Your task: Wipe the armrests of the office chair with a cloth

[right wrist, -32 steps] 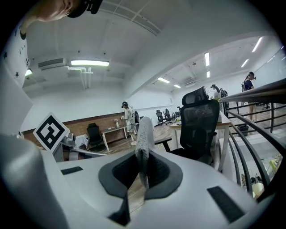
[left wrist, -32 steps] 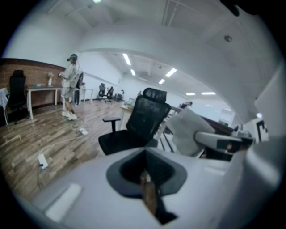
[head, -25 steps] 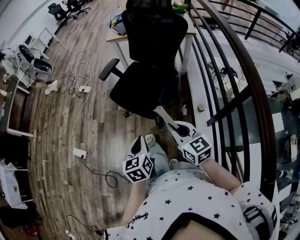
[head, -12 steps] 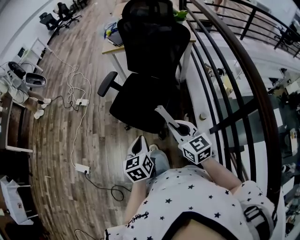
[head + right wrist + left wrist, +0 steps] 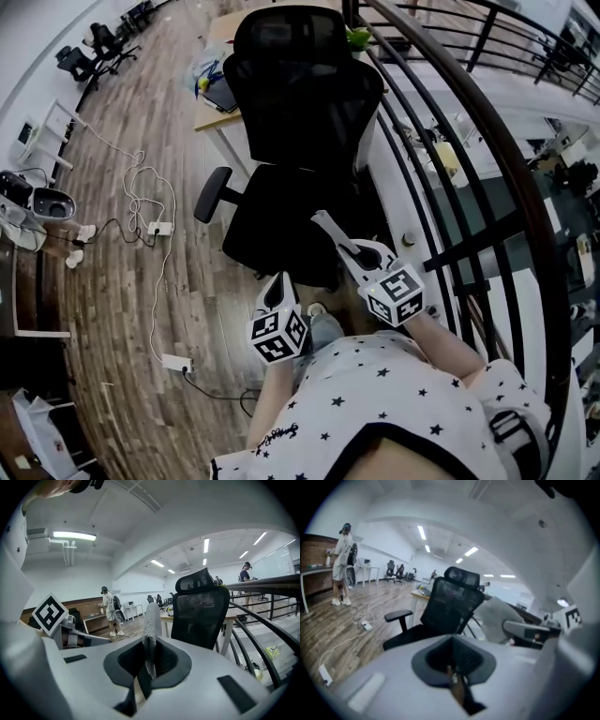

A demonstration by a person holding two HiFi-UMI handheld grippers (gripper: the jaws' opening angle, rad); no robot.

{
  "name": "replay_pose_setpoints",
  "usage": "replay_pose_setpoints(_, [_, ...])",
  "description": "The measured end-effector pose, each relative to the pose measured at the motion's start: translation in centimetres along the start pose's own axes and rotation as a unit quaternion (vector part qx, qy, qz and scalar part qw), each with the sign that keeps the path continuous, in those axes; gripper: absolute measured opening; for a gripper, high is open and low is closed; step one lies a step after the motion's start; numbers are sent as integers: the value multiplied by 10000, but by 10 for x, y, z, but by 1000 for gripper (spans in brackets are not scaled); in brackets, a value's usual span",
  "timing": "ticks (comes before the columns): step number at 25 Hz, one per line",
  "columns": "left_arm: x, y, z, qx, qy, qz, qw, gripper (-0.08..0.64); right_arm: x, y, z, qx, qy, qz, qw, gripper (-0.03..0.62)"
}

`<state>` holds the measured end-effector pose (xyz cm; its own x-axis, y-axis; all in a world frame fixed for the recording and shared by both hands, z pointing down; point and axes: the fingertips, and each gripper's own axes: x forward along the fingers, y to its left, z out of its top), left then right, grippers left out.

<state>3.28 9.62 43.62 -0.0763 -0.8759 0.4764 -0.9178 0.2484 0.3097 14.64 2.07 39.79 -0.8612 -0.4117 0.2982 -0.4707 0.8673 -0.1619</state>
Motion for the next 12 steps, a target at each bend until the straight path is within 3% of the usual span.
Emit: replay_pose_setpoints(12, [53, 34, 27, 192, 307, -460, 9983, 8, 47, -30, 10, 99, 94, -648, 9978, 26])
